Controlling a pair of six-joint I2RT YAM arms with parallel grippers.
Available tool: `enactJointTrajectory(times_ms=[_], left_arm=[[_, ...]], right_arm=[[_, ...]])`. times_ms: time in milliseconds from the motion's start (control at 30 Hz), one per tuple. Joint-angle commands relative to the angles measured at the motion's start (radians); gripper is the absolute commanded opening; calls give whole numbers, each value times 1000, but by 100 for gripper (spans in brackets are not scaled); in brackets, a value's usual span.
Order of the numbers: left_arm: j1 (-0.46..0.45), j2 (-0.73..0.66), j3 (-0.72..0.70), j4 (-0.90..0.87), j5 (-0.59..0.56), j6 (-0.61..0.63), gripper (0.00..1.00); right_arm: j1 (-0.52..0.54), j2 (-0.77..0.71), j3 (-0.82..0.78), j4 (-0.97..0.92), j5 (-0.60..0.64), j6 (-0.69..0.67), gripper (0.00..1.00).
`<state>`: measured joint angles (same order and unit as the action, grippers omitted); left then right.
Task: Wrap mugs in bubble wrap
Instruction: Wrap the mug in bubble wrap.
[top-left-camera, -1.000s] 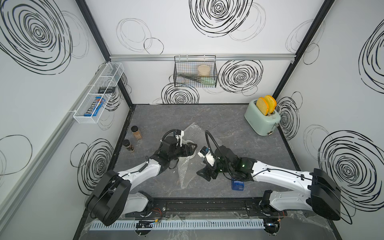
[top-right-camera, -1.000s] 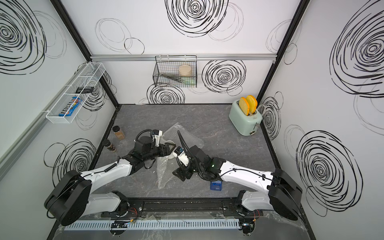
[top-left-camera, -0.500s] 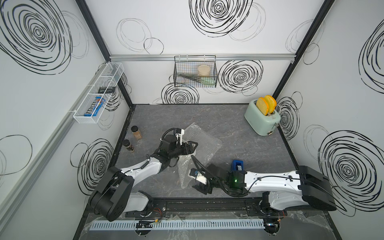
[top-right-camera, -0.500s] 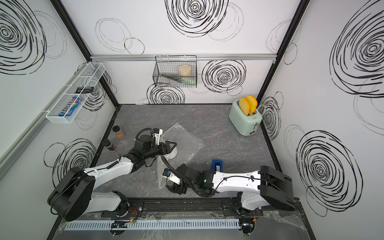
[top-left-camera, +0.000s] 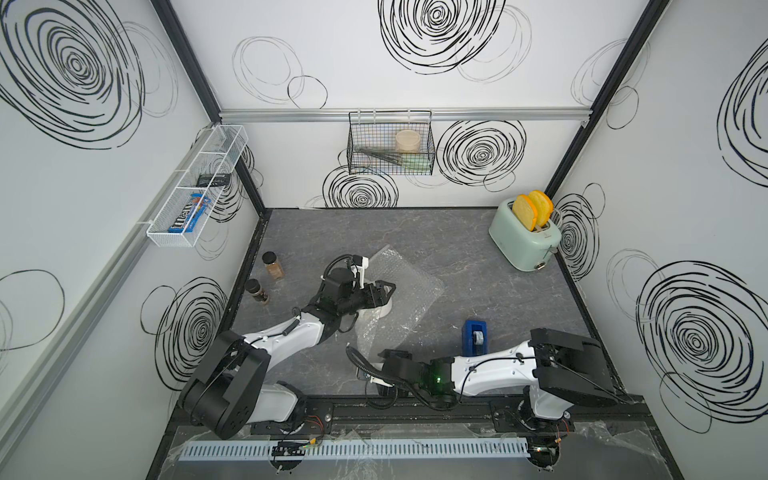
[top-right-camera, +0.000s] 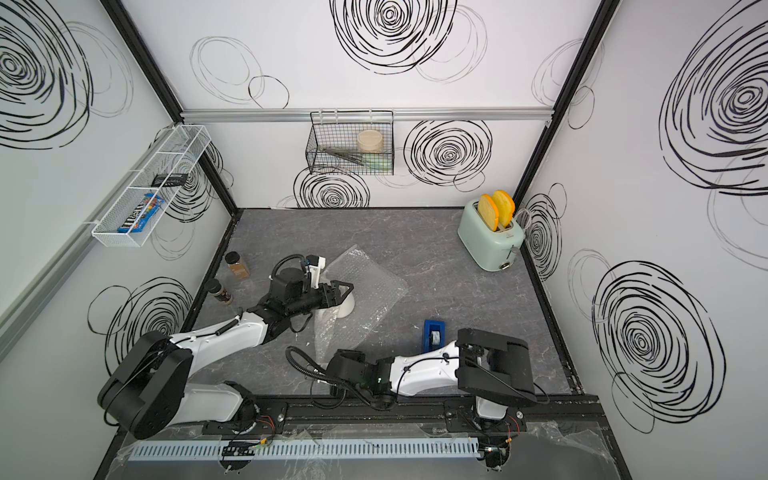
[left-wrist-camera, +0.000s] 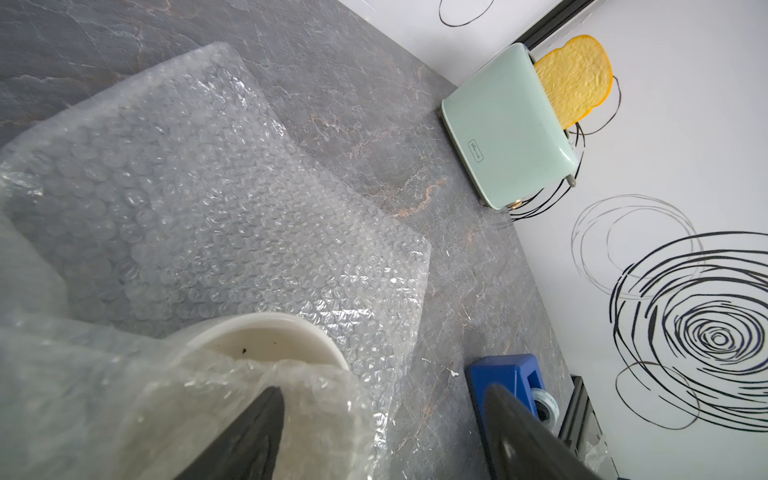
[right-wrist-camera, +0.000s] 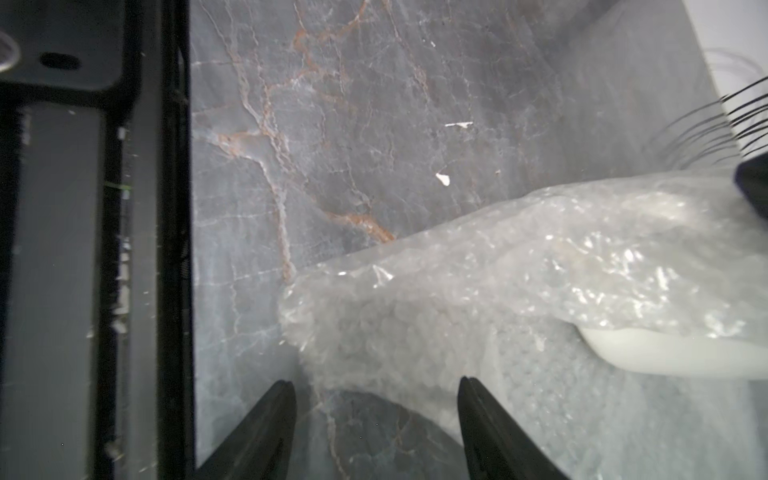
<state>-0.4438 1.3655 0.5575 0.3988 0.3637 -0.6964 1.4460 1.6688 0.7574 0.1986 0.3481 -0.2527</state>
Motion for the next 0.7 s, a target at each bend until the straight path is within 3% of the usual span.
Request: enactJointTrajectory(times_ms=[0, 100, 200, 233, 300, 400, 667], left_arm=[[11, 36, -12, -97, -28, -8, 81], [11, 40, -12, -92, -28, -8, 81], [13, 43, -14, -92, -28, -8, 81], [13, 44, -13, -91, -28, -7, 81], [15, 43, -16, -92, -28, -6, 81], [16, 44, -18, -90, -29, -7, 81], [17, 49, -16, -92, -34, -5, 81]], right_arm=[[7, 12, 3, 76, 83, -40, 57], [2, 13, 2, 90, 95, -45, 38], [-4, 11, 0, 100, 88, -45, 33], [-4, 11, -3, 101, 82, -43, 36], [-6, 12, -3, 98, 68, -43, 53], [-4, 11, -6, 95, 24, -42, 65], [16, 81, 9, 131, 53, -55, 69]])
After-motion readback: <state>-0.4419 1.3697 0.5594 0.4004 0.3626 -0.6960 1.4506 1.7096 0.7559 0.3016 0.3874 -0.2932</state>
